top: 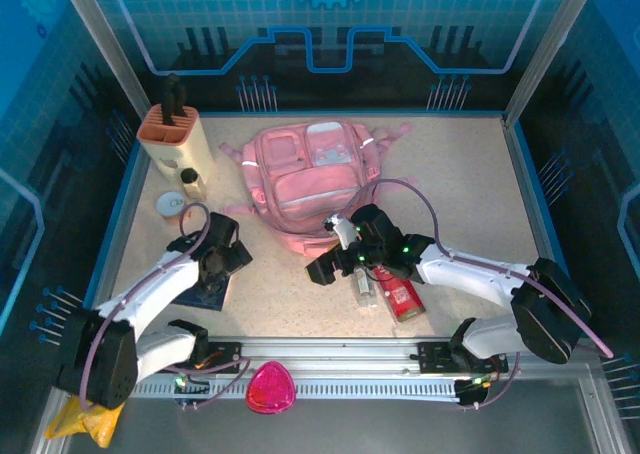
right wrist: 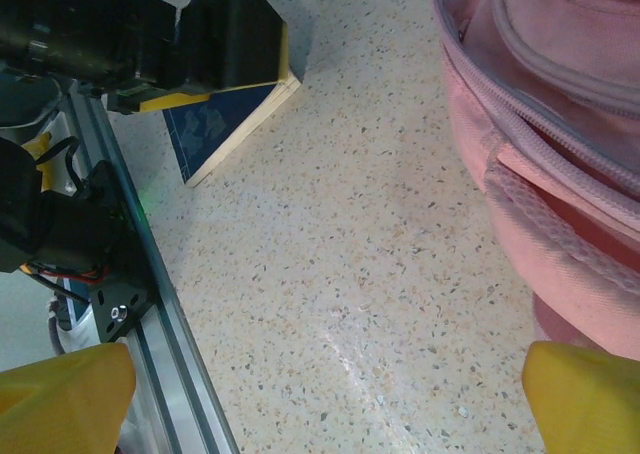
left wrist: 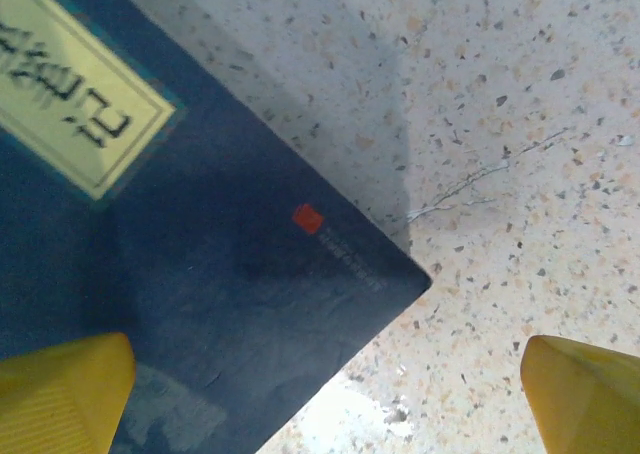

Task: Pack the student bag

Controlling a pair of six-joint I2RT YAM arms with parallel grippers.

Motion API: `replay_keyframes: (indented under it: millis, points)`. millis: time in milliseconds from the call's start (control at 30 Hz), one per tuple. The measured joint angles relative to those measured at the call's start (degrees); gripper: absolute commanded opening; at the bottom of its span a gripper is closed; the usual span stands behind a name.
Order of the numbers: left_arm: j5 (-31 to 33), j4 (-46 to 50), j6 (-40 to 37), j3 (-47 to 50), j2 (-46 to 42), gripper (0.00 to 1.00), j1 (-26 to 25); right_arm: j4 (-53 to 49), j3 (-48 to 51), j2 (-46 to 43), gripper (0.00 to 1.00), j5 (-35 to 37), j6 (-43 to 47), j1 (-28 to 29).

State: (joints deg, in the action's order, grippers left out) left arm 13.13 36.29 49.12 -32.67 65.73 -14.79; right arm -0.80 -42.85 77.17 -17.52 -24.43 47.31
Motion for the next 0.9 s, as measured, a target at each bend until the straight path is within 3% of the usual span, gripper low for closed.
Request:
replay_keyframes:
  millis: [300, 633, 900]
  points:
    - [-4.6, -5.6, -1.5, -0.4, 4.7, 0.89, -1.5, -0.7, 0.0, 0.0, 1.0, 2.4, 0.1, 0.0]
    - [-10.0, -6.4, 0.4, 0.5, 1.5, 0.87, -17.7, -5.3, -1.4, 0.2, 1.0, 4.3, 1.4, -2.4]
    - [-7.6, -2.0, 0.1, -1.6, -12.2, 0.86, -17.1, -10.2, -11.3, 4.7, 1.0, 6.4, 3.6, -0.9]
